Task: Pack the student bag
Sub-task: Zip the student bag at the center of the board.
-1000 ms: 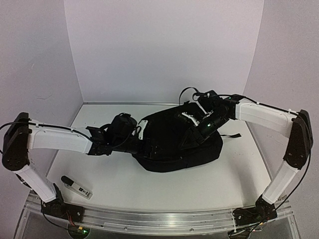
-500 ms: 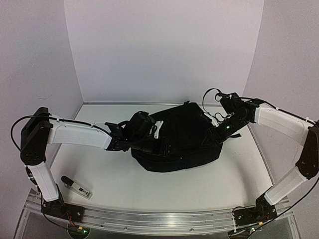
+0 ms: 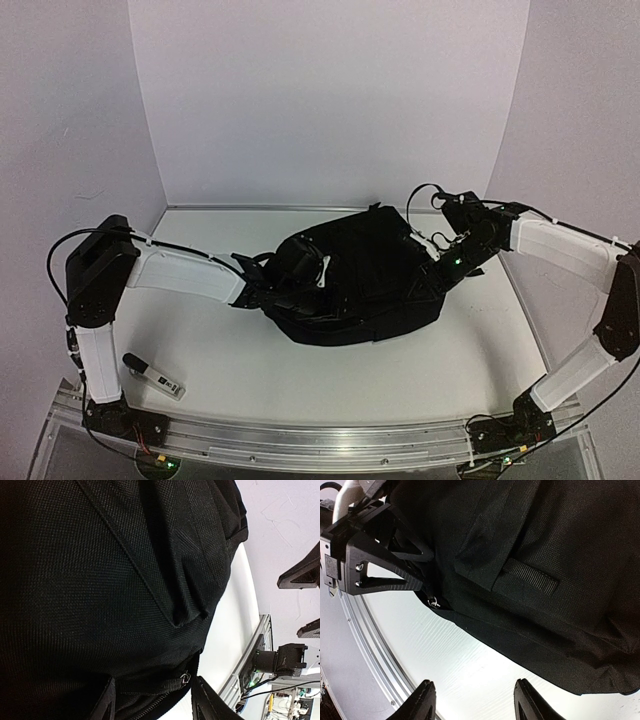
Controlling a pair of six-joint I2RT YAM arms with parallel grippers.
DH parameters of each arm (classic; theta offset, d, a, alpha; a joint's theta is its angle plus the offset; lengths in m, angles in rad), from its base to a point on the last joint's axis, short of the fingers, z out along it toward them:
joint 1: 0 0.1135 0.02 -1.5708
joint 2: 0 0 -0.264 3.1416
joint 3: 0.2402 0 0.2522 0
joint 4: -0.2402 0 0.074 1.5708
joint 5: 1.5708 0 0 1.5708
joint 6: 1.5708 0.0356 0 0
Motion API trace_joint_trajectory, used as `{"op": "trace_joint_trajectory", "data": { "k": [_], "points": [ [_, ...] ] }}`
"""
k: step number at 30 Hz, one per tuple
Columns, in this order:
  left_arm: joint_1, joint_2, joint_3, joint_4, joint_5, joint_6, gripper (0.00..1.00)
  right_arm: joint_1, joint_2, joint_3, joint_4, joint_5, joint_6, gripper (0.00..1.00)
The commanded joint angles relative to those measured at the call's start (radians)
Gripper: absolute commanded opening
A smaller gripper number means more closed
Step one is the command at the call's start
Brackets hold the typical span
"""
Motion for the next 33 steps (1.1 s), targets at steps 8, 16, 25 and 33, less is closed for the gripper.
{"op": "trace_joint_trajectory", "data": {
  "k": [8,16,25,33],
  "points": [
    [-0.002,0.053,0.056,0.128,0.105,-0.041,0.3,0.004,-0.038,-0.007,0.009,0.005,-0.015,0.54],
    [-0.016,0.048,0.044,0.117,0.092,-0.017,0.32,0.004,-0.027,-0.005,0.009,-0.003,-0.017,0.54],
    [-0.016,0.072,0.089,0.085,0.042,-0.022,0.26,0.004,-0.019,-0.018,0.013,-0.005,-0.011,0.54],
    [-0.016,0.084,0.096,0.103,0.036,-0.041,0.22,0.006,-0.039,-0.077,0.079,-0.008,-0.026,0.54]
  ]
}}
